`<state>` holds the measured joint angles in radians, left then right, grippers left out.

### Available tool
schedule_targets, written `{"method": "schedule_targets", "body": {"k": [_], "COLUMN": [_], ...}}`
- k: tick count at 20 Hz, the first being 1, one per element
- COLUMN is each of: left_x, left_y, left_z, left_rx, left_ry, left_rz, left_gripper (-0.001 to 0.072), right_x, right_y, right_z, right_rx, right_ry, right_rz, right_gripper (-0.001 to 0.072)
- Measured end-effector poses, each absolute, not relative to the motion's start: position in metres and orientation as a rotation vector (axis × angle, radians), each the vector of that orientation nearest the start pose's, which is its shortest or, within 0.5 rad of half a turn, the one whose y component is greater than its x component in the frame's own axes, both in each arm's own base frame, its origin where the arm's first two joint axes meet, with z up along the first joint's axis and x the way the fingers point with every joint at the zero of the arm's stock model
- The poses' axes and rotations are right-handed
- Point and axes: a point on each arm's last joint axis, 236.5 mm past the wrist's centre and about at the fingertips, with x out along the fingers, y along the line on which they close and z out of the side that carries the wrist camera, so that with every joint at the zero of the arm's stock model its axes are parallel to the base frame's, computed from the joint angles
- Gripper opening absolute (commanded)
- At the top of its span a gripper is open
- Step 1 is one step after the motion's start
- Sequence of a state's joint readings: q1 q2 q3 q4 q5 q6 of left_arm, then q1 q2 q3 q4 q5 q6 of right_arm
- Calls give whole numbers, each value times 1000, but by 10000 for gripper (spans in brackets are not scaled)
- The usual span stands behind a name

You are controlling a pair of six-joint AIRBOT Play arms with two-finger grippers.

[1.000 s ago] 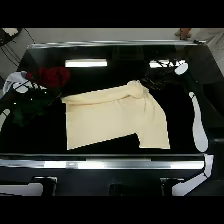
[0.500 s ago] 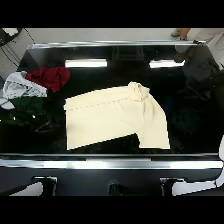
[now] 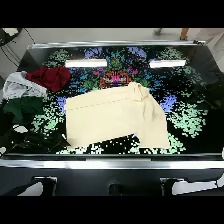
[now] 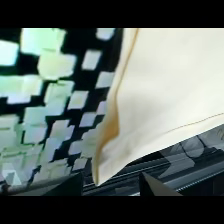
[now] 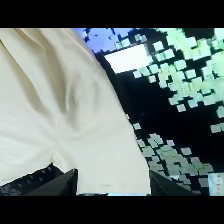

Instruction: Fold the shirts.

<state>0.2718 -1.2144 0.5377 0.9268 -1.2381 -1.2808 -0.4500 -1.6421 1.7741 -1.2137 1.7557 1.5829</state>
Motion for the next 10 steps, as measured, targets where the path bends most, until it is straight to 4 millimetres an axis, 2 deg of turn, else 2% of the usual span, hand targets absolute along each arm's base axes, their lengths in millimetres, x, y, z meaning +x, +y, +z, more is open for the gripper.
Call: {"method": "schedule_targets", "body": {"k": [1,2,3,6,7,8,10], "left_x": [213,215,220,229,230,232,234], "left_y": [-82,-83,-82,-83,-83,-83,-82], "left_z": [-102,-105,-109,-113,-113,-114,-114], "left_rx": [-746,-742,-734,-743,-744,-746,-741], "left_ry": [1655,1644,1623,1585,1579,1574,1563], "left_rz": [-268,-260,-245,-222,-218,-215,-210], "left_gripper": [332,161,39,28,27,27,27], "right_x": [391,392,393,395,396,398,403], "right_y": [-98,-99,-100,-100,-98,-96,-91], "right_z": [57,54,51,32,24,15,-5], "right_rx": [592,594,597,616,624,634,655], "right_ry": [1500,1499,1507,1525,1526,1525,1519], "right_rz": [-37,-39,-41,-43,-37,-26,2], "right_gripper": [550,553,561,543,471,442,434]}}
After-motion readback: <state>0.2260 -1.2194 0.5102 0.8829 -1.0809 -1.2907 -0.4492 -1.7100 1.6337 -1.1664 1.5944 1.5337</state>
